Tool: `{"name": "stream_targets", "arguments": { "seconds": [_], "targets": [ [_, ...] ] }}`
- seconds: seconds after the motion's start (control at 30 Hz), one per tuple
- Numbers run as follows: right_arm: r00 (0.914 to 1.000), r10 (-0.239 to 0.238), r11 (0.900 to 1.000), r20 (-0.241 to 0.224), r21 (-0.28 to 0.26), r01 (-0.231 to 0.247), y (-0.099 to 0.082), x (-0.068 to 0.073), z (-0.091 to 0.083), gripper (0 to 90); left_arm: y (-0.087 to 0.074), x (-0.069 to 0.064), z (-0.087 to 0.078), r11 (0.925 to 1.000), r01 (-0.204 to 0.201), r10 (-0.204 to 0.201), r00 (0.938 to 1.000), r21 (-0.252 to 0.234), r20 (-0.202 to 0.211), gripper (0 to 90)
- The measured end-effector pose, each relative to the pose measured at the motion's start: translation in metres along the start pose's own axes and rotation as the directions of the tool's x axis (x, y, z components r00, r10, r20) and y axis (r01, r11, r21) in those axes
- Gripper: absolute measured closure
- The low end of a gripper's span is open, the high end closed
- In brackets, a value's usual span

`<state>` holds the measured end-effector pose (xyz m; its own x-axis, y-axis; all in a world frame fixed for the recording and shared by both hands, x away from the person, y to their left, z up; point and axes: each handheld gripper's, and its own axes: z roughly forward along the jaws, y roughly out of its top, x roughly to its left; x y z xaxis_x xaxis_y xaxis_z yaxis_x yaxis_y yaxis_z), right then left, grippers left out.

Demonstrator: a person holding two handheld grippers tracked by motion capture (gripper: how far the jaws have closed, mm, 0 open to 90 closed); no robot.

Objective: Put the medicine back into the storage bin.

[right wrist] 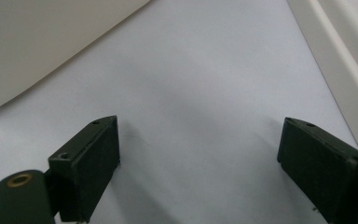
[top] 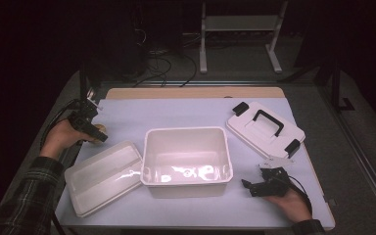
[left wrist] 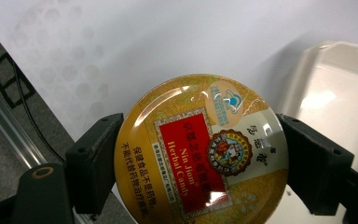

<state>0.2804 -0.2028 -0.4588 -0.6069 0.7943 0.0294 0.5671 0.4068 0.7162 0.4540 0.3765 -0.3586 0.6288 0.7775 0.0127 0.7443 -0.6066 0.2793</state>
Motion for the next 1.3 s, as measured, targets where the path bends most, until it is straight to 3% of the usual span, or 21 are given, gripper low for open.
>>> {"name": "stream_targets", "arguments": {
  "seconds": [0.43, 0.5, 0.53, 0.7, 0.77, 0.8, 0.9, 1.0, 1.03, 1.07, 1.13, 1.3],
  "targets": [
    [1.0, -0.001, 1.0, 0.001, -0.001, 0.001, 0.0, 0.0, 0.0, 12.1, 0.013, -0.028, -0.052, 0.9948, -0.079, 0.081, 0.9964, -0.064, 0.024, 19.7],
    [1.0, -0.001, 1.0, 0.001, -0.001, 0.001, 0.0, 0.0, 0.0, 12.1, 0.015, -0.034, -0.058, 0.9924, -0.098, 0.1, 0.9944, -0.075, 0.032, 19.7],
    [1.0, -0.002, 1.0, 0.001, -0.001, 0.002, 0.0, 0.0, 0.0, 12.1, 0.018, -0.042, -0.063, 0.9886, -0.127, 0.13, 0.9909, -0.081, 0.035, 19.7],
    [1.0, 0.0, 1.0, 0.0, -0.001, 0.0, 0.0, 0.0, 0.0, 12.1, 0.024, -0.057, -0.074, 0.9807, -0.169, 0.174, 0.9837, -0.098, 0.043, 19.7],
    [1.0, -0.001, 1.0, 0.001, 0.0, 0.001, 0.0, 0.0, 0.0, 12.1, 0.028, -0.07, -0.081, 0.9718, -0.207, 0.214, 0.9752, -0.113, 0.057, 19.7],
    [1.0, -0.001, 1.0, 0.001, 0.0, 0.001, 0.0, 0.0, 0.0, 12.1, 0.028, -0.07, -0.081, 0.9718, -0.207, 0.214, 0.9752, -0.113, 0.057, 19.7],
    [1.0, 0.0, 1.0, 0.001, -0.001, 0.0, 0.0, 0.0, 0.0, 12.1, 0.032, -0.085, -0.086, 0.9609, -0.247, 0.256, 0.9643, -0.125, 0.066, 19.7],
    [1.0, 0.001, 1.0, 0.0, 0.0, -0.001, 0.0, 0.0, 0.0, 12.1, 0.037, -0.099, -0.091, 0.9476, -0.287, 0.3, 0.9505, -0.14, 0.081, 19.7],
    [1.0, 0.001, 1.0, 0.0, 0.0, -0.001, 0.0, 0.0, 0.0, 12.1, 0.04, -0.109, -0.094, 0.9402, -0.304, 0.32, 0.9429, -0.153, 0.092, 19.7],
    [1.0, 0.001, 1.0, 0.0, 0.0, -0.001, 0.0, 0.0, 0.0, 12.1, 0.04, -0.109, -0.094, 0.9402, -0.304, 0.32, 0.9429, -0.153, 0.092, 19.7],
    [1.0, 0.001, 1.0, 0.0, 0.0, -0.001, 0.0, 0.0, 0.0, 12.1, 0.043, -0.118, -0.097, 0.9321, -0.325, 0.343, 0.9342, -0.159, 0.099, 19.7],
    [1.0, 0.002, 1.0, 0.0, 0.0, -0.002, 0.0, 0.0, 0.0, 12.1, 0.05, -0.14, -0.1, 0.9072, -0.383, 0.405, 0.9068, -0.174, 0.117, 19.7]
  ]
}}
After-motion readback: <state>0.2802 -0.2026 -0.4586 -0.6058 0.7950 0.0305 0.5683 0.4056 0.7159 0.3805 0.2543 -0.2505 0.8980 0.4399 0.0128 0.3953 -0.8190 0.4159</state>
